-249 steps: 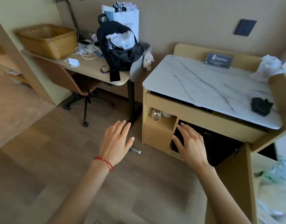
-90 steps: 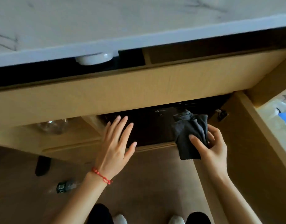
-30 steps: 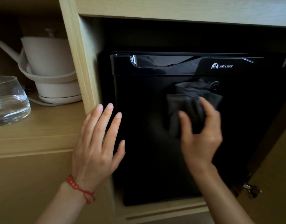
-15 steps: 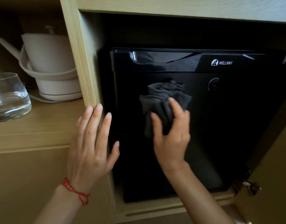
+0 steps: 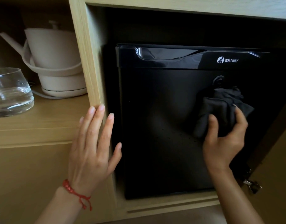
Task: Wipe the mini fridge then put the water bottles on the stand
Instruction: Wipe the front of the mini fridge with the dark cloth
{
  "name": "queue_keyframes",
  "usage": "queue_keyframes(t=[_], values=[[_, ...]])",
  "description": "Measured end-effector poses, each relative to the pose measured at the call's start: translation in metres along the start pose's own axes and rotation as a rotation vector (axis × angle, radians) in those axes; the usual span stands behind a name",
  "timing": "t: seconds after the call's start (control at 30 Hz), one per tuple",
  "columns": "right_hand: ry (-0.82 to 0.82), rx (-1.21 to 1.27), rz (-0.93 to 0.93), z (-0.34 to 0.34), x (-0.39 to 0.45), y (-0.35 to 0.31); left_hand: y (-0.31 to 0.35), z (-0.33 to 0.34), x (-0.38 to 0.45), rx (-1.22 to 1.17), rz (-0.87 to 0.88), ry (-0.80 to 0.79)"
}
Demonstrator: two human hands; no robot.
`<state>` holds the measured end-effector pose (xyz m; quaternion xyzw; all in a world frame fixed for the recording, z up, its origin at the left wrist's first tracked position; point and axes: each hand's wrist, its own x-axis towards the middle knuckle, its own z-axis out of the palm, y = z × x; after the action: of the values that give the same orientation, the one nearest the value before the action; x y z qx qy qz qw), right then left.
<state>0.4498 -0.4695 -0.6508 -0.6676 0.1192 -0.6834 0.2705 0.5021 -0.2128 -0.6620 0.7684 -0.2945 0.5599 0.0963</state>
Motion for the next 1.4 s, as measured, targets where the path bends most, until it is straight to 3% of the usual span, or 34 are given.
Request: queue_keyframes(t=[0.17,0.4,0.57,1.03,1.4], values=[[0.081,0.106,0.099,0.013,-0.016,-0.014,0.002,0.003,0.000,0.012,-0.008,-0.004],[-0.208,0.105,-0.197,0.037,-0.061,-0.051,0.007,0.002,-0.005,0.048,-0.001,-0.054],[-0.242,0.082,-0.294,0.030,-0.050,-0.041,0.010,-0.003,-0.013,0.076,0.025,-0.083],[-0.011,0.015,0.158,-0.018,-0.009,0.029,0.055,0.016,0.010,-0.074,0.073,-0.054],[-0.011,0.105,0.060,-0.010,0.034,0.017,0.082,0.045,0.041,0.007,0.043,-0.104]])
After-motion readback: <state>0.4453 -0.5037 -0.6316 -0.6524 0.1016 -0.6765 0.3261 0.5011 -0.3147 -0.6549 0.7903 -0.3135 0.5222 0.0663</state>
